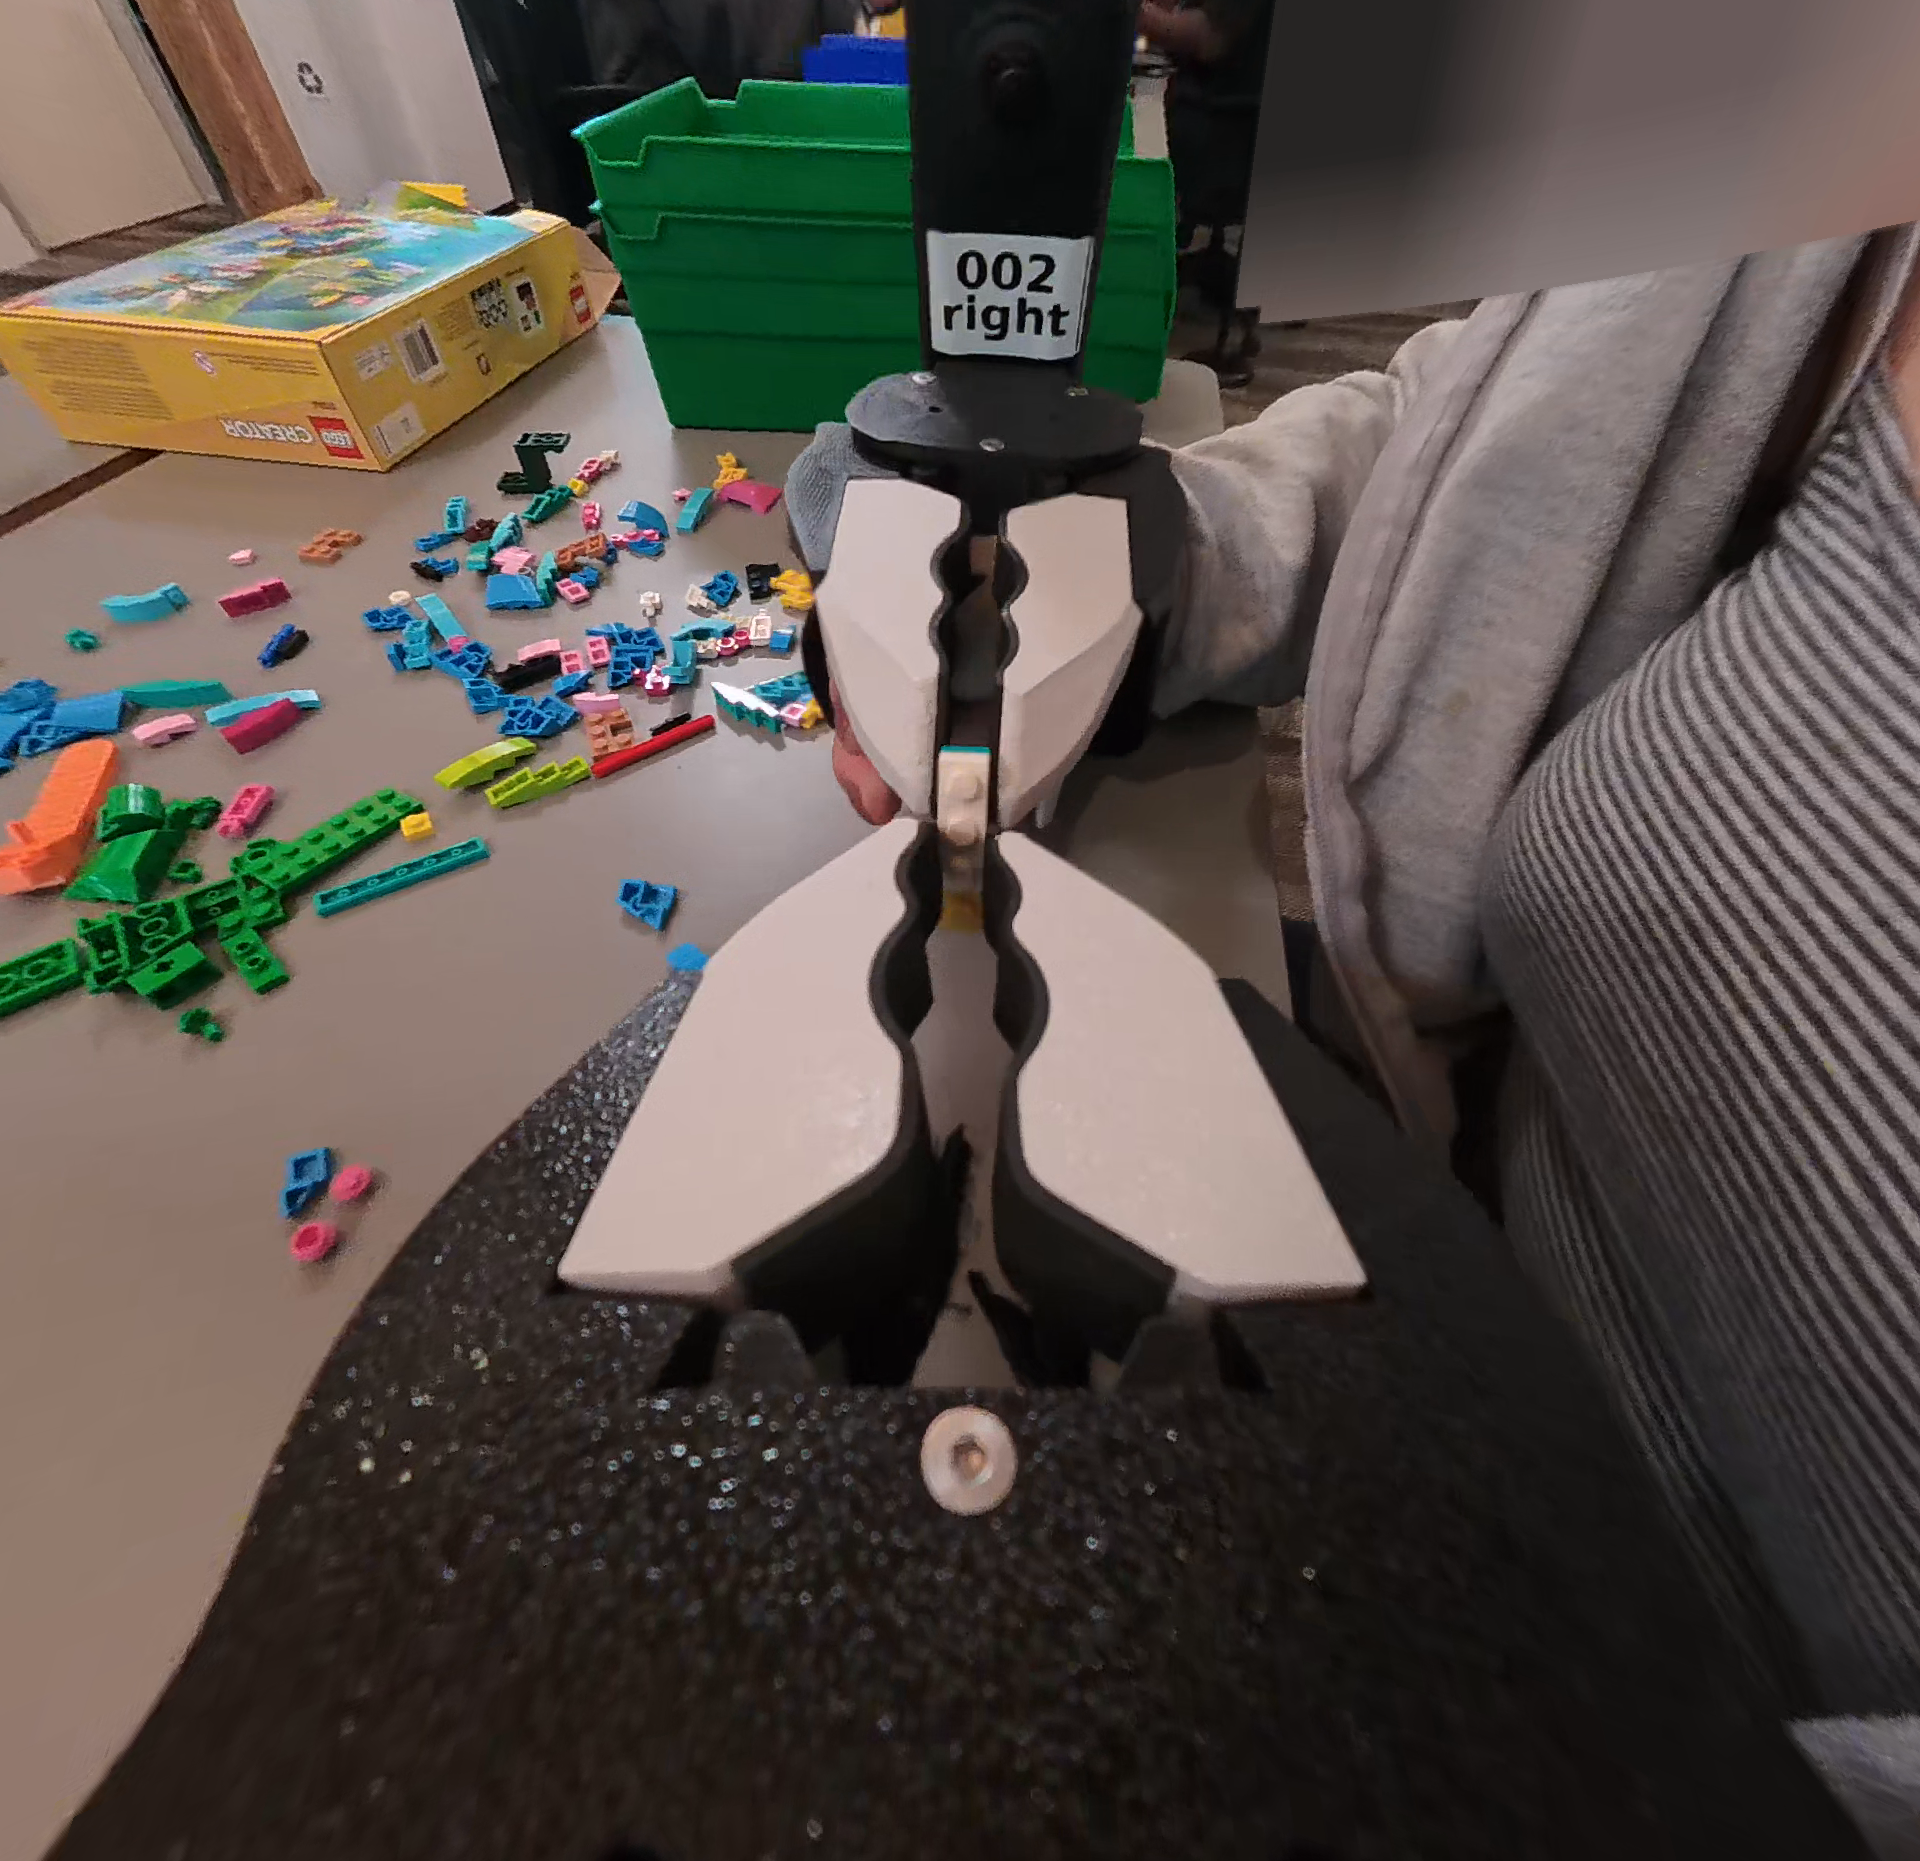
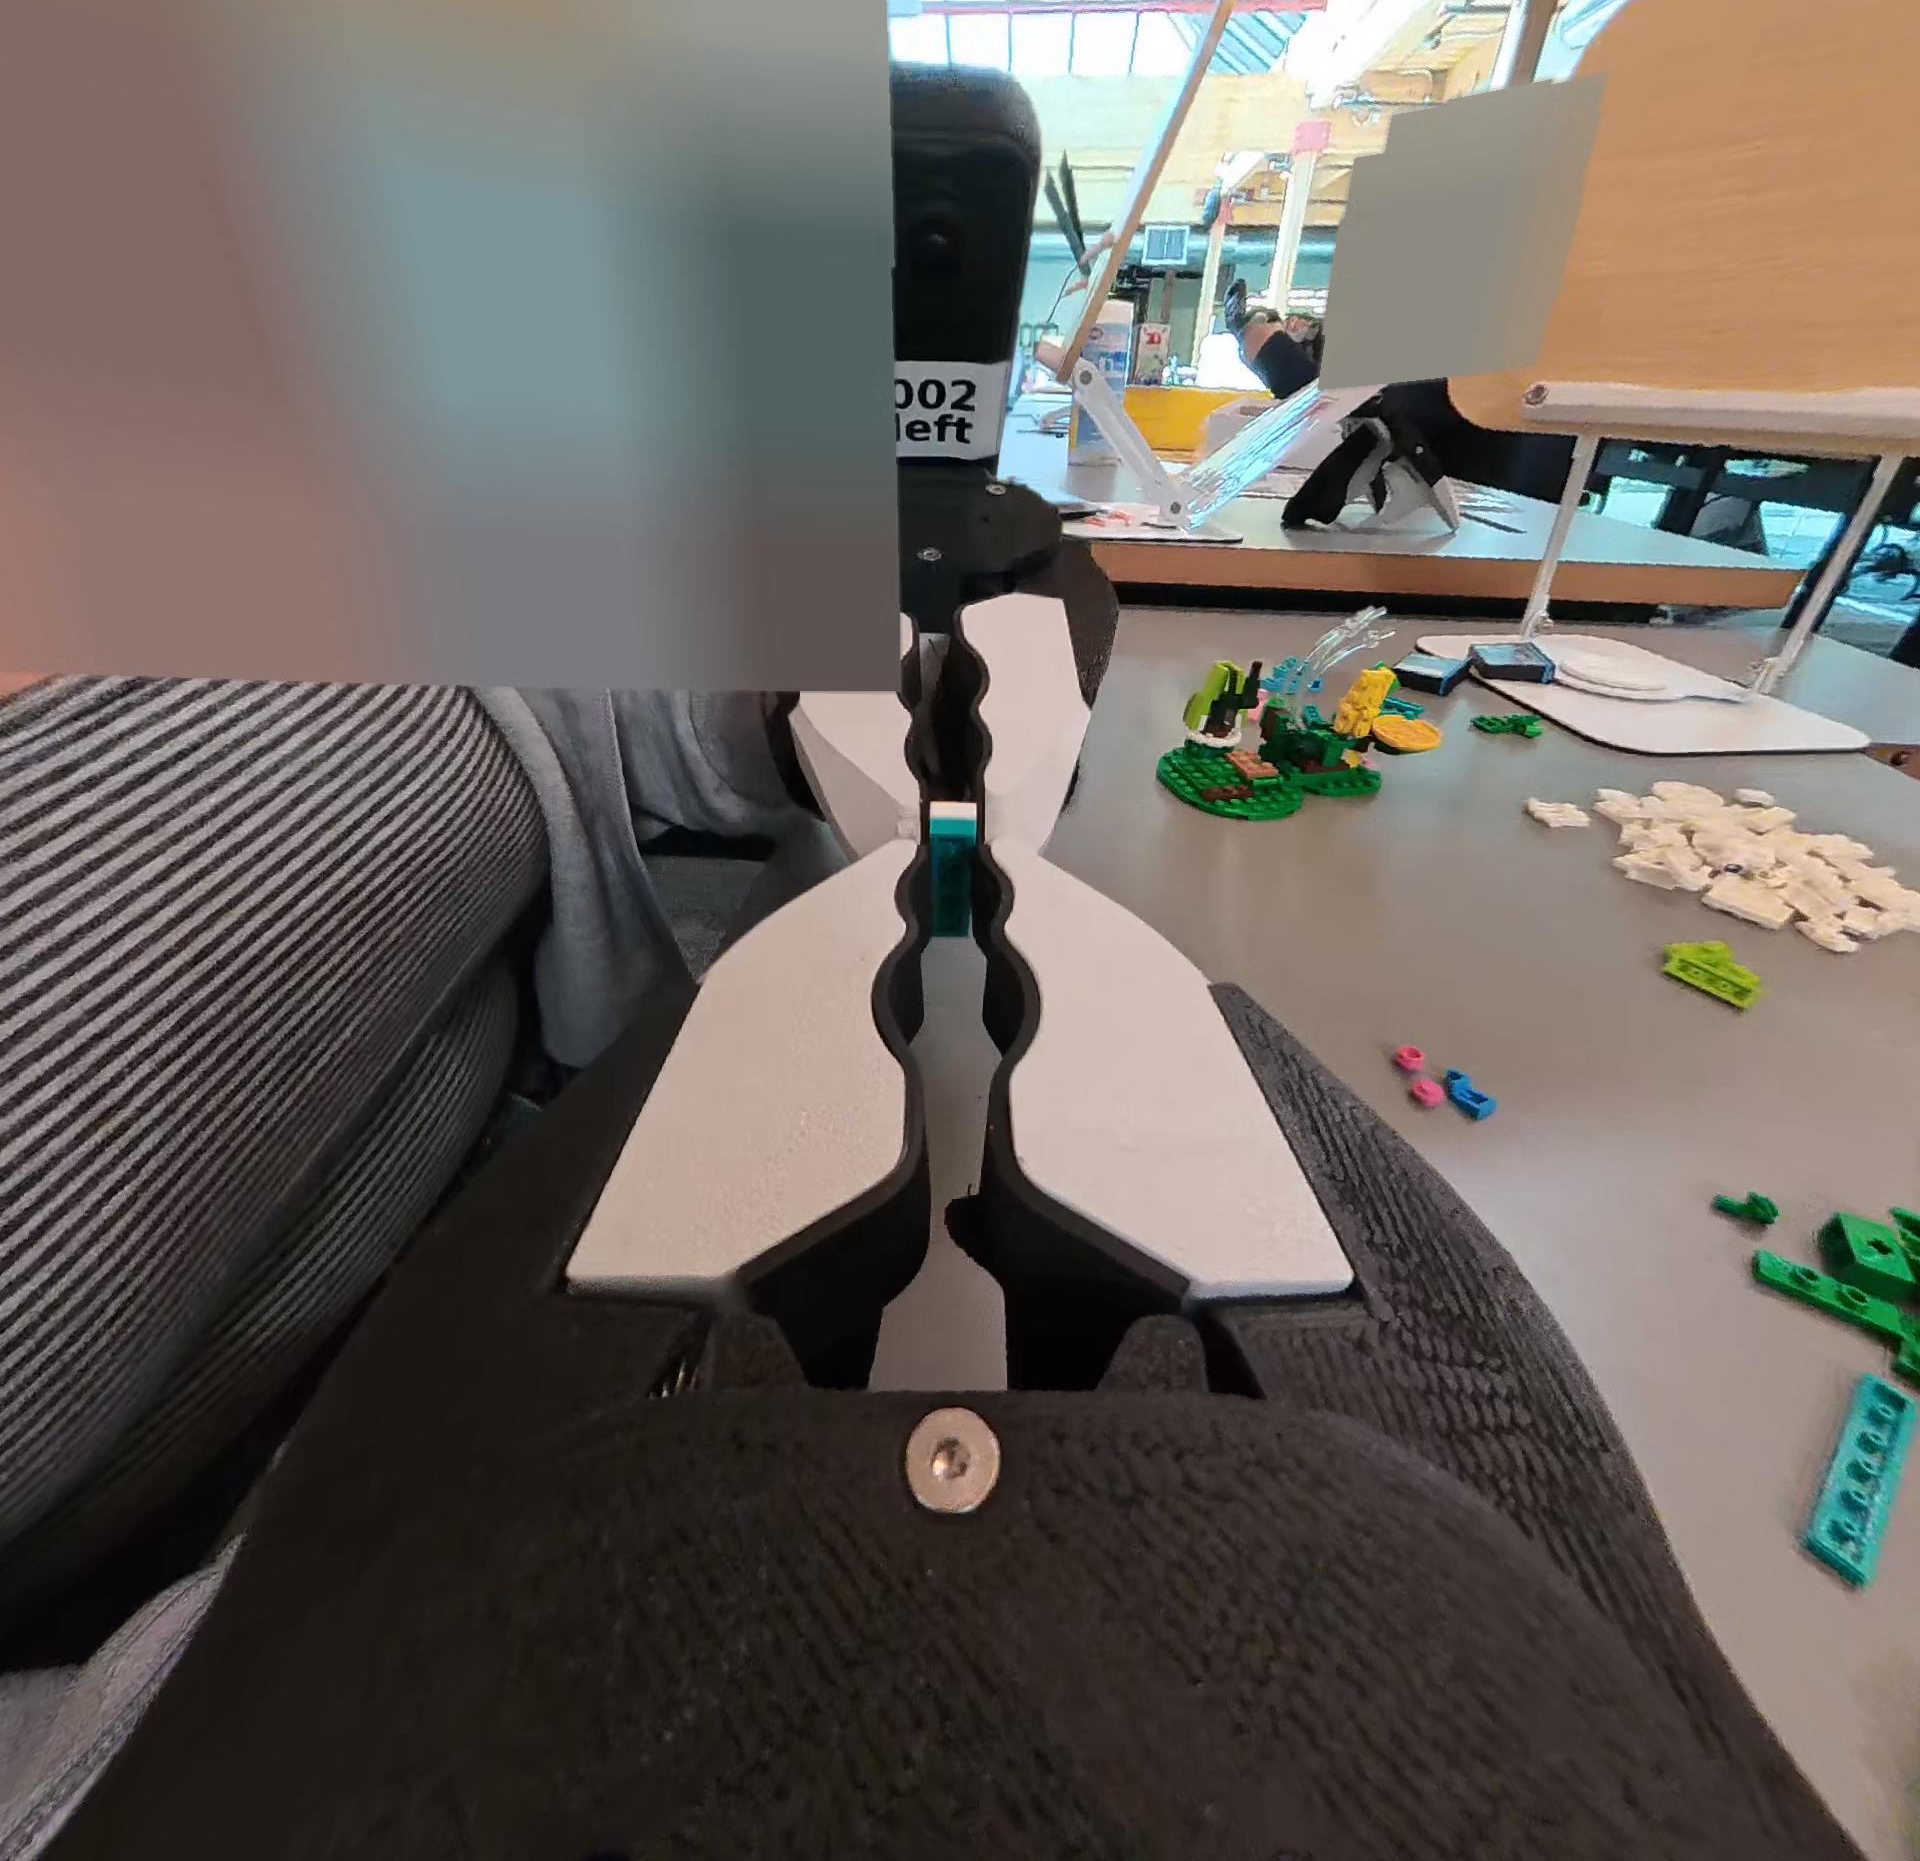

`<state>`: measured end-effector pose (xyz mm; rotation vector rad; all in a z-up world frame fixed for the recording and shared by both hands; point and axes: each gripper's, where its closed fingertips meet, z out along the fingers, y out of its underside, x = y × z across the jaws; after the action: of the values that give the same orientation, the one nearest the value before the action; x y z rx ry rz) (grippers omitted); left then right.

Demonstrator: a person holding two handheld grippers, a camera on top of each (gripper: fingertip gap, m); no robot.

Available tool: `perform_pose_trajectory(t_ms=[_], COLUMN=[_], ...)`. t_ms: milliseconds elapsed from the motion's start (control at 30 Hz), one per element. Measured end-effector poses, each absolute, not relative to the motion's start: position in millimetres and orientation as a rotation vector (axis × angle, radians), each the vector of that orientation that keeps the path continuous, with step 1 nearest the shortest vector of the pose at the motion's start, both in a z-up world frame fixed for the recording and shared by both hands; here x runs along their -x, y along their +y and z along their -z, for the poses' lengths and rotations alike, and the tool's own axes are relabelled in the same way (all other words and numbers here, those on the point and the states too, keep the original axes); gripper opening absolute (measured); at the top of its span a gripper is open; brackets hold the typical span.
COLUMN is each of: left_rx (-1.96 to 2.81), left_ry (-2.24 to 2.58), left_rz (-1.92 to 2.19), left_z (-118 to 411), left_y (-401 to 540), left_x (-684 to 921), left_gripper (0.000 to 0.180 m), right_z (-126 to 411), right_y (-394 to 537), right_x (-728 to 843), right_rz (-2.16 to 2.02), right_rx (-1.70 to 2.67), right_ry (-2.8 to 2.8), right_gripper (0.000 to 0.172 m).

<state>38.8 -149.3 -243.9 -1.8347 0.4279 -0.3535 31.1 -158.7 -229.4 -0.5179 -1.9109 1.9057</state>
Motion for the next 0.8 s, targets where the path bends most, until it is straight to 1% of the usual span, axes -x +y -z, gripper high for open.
perform_pose_trajectory(t_ms=[367, 567, 800], left_rx=[1.765, 1.639, 1.524], left_ry=[0.399, 0.322, 0.286], left_rz=[0.513, 0.492, 0.460], left_z=[246, 235, 224], left_y=[-163, -155, -153], left_x=[-40, -38, -39], left_gripper=[0.008, 0.008, 0.007], right_z=[240, 230, 222], right_y=[-166, -160, -160], right_x=[-35, -32, -33], right_rz=[-1.882, -2.057, -2.119], right_rx=[0.482, 0.581, 0.585], right_ry=[-2.012, -1.932, -1.859], right_gripper=[0.005, 0.006, 0.008])
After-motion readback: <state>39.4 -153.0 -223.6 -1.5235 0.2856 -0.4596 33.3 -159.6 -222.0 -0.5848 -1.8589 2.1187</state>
